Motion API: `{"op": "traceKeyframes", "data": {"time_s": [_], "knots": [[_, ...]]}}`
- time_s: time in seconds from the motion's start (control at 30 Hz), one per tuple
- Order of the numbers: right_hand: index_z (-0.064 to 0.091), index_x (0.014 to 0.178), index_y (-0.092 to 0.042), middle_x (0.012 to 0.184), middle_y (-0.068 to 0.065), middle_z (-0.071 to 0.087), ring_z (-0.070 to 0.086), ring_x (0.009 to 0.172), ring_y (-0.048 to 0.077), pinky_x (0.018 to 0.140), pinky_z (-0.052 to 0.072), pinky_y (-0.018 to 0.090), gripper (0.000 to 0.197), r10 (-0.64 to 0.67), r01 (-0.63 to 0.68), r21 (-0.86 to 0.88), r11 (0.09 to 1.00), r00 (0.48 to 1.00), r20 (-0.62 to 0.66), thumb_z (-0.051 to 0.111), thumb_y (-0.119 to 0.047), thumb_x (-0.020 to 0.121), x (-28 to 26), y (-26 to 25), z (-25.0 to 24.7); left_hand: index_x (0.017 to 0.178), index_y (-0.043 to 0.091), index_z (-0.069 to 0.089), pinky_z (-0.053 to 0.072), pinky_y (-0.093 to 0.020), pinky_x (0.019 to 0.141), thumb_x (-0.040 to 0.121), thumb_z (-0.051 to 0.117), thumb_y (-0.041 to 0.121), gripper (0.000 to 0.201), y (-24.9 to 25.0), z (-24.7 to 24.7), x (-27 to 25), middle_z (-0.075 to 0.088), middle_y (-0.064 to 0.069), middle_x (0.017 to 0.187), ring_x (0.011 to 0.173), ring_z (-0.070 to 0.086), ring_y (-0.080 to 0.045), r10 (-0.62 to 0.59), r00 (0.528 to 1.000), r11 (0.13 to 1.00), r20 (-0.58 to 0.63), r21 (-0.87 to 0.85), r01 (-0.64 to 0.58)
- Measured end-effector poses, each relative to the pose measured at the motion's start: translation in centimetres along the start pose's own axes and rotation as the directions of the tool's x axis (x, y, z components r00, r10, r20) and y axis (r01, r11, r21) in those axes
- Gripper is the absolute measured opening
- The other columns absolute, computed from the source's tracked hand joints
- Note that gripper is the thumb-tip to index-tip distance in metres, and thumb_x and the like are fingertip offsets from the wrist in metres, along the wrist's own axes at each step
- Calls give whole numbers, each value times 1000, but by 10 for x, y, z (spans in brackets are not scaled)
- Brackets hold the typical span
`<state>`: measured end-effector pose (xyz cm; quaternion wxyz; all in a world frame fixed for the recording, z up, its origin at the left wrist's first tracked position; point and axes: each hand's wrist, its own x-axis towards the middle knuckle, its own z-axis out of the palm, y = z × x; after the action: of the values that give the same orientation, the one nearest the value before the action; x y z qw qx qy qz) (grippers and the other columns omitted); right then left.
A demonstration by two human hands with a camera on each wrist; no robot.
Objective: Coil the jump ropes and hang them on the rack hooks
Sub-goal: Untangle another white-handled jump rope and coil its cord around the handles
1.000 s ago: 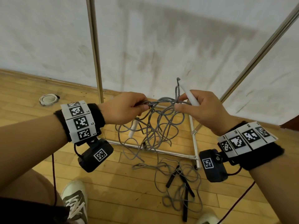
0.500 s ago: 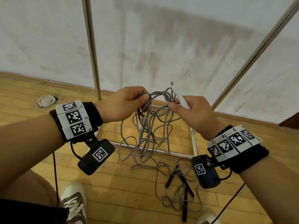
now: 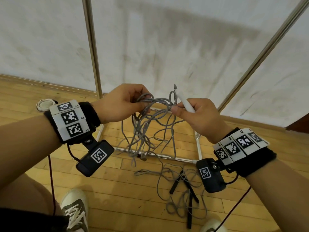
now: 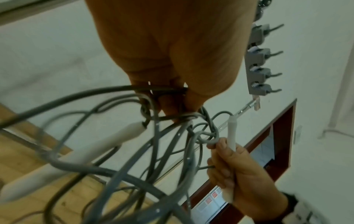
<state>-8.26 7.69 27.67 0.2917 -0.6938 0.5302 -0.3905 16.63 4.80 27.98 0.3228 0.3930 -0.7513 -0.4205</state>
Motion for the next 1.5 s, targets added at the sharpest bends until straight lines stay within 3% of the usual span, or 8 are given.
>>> {"op": "traceKeyframes", "data": {"time_s": [0.1,0.27,0.6,0.8,0.93,1.2,1.37,1.5], "knots": [[74,72,-26,53,-2,59,42,45,16,47,34,18,14,-47,47,-60,997,999,-2,74,-33,84,2,1,-10,101,16,70,55,-30,64,95,64,10,10,-3,-3,1,72,-9,80,65,64,-20,10,1000,995,-13,98,-8],[75,76,-23,68,16,67,59,64,38,56,47,41,20,-76,74,-198,977,997,-3,72,-41,84,5,5,-22,93,23,64,51,-23,59,93,67,19,5,1,-4,4,70,-2,75,61,62,-12,-8,999,972,47,236,-3],[71,72,-35,63,8,68,56,57,21,52,41,29,13,-59,56,-325,944,998,-1,71,-42,83,7,12,-33,105,18,58,46,-26,71,91,58,3,21,-5,-5,3,56,3,98,83,55,-12,50,992,830,112,547,-103],[72,72,-29,51,-2,57,44,44,10,47,34,22,17,-26,19,-244,969,999,-27,70,-38,86,5,17,-21,86,12,68,49,-27,61,98,60,25,20,-12,-3,9,70,-4,73,65,64,-16,-122,978,945,-172,280,167],[71,78,-3,62,19,58,42,50,14,50,33,26,36,-9,11,-208,978,1000,9,68,-37,88,4,18,-12,92,-5,65,43,-28,64,96,63,21,27,-4,-6,10,59,-13,74,66,51,-18,-176,962,984,-209,-38,172],[74,74,-13,62,13,63,46,49,20,53,37,27,26,1,-17,-264,964,998,-60,72,-36,86,10,16,-22,89,8,66,54,-24,62,95,63,6,7,-1,-9,2,67,-10,75,64,61,-14,-73,997,997,-16,13,73],[71,71,-32,60,-4,64,50,50,8,51,41,25,13,25,-63,-229,971,986,-167,74,-31,83,12,13,-29,111,13,66,56,-29,77,94,64,8,17,-4,-5,1,72,-3,90,82,69,-21,-63,986,998,155,27,59],[71,83,-33,66,9,64,54,57,28,50,42,33,14,-105,88,-135,987,986,-127,72,-19,85,3,1,-19,108,21,69,55,-23,69,94,67,20,14,-4,-1,0,72,7,82,74,70,-8,-51,987,972,152,234,15]]}}
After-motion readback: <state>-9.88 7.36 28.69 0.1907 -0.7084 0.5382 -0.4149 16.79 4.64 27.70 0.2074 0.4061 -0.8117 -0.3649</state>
